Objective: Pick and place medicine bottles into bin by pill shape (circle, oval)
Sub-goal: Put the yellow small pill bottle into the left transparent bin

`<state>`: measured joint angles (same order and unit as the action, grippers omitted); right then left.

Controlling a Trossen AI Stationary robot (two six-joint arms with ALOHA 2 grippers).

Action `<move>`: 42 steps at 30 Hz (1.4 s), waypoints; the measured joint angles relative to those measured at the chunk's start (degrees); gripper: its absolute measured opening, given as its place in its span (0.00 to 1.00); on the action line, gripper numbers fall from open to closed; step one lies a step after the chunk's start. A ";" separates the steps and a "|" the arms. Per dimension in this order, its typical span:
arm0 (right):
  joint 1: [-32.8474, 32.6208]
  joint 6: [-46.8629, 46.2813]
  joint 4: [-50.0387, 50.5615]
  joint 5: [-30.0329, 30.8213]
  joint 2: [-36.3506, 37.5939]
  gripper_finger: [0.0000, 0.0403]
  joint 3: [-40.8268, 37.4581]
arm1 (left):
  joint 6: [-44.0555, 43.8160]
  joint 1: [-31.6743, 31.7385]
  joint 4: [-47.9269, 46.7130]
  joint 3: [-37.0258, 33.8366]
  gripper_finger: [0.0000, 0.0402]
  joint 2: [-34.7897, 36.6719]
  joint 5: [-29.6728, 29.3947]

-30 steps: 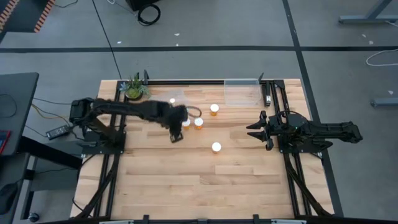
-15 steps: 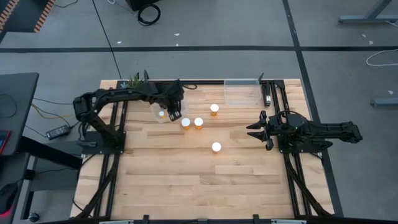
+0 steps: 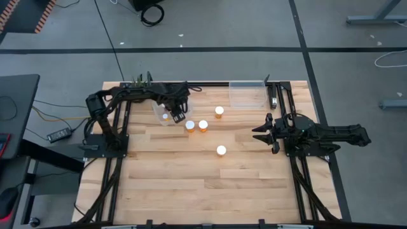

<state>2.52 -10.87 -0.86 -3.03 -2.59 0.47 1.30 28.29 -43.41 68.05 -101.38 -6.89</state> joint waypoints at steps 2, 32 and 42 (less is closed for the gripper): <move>0.02 0.00 0.02 0.00 0.00 0.36 0.00 | -0.58 0.24 0.22 0.00 0.31 0.00 1.04; 0.00 0.00 0.02 0.02 0.00 0.36 0.00 | -2.16 0.49 -0.37 -0.02 0.49 0.02 2.84; 0.01 0.00 0.03 0.01 -0.02 0.36 0.00 | -1.64 0.49 -1.57 -0.07 0.50 3.00 2.80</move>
<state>2.53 -10.87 -0.84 -3.02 -2.61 0.47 -0.34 28.77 -44.97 67.99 -98.38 -4.09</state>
